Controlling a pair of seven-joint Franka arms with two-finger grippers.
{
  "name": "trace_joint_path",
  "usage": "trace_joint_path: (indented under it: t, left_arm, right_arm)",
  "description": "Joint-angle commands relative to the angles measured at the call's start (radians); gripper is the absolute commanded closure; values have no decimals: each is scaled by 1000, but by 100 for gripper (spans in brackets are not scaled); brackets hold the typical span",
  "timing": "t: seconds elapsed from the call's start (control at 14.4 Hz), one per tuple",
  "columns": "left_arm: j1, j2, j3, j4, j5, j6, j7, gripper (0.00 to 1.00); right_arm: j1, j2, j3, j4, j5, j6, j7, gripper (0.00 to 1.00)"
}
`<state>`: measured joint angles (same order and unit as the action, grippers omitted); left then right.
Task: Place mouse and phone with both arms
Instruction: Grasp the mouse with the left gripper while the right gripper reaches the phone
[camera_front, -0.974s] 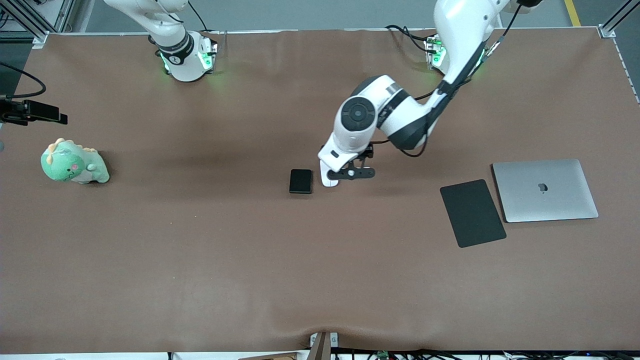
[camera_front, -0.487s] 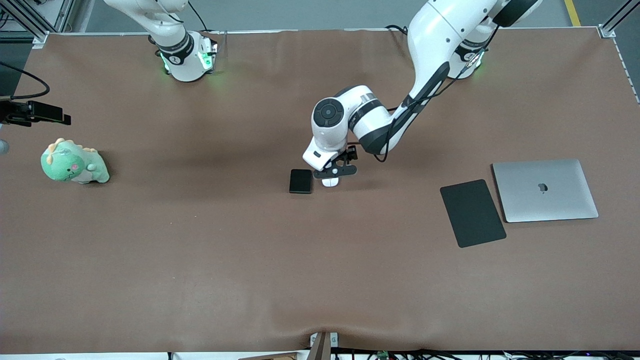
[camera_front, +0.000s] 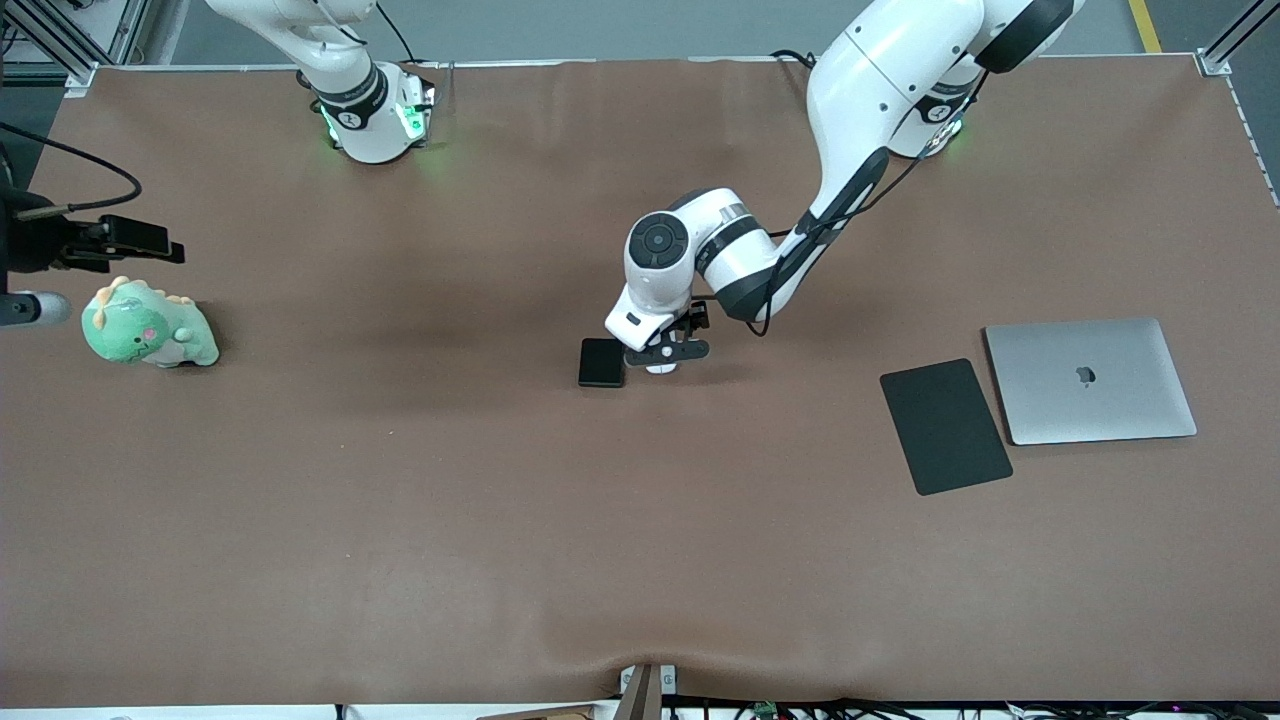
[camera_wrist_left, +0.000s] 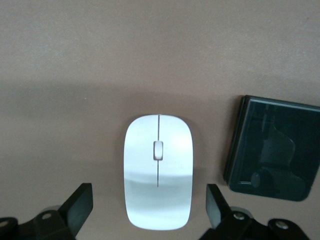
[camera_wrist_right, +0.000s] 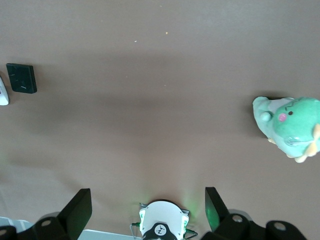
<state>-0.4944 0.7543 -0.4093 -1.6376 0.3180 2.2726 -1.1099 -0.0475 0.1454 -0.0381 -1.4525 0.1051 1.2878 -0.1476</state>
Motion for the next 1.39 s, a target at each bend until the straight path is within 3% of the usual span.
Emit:
trace_joint_path:
  t: [0.0, 0.28, 0.42, 0.49, 1.32]
  left_arm:
    - [-26, 48, 17, 44, 50, 5, -34, 0]
    - [-27, 68, 18, 53, 78, 11, -34, 0]
    - [-26, 68, 17, 53, 73, 11, -36, 73]
    - [-26, 68, 17, 53, 78, 11, -34, 100]
    - [-3, 33, 18, 51, 79, -2, -30, 100]
  right_arm:
    - [18, 16, -2, 11, 33, 7, 3, 0]
    - [84, 17, -3, 9, 31, 21, 32, 0]
    - [115, 38, -3, 7, 33, 47, 36, 0]
    - [135, 49, -3, 7, 33, 65, 36, 0]
    - [376, 163, -2, 7, 38, 235, 232, 0]
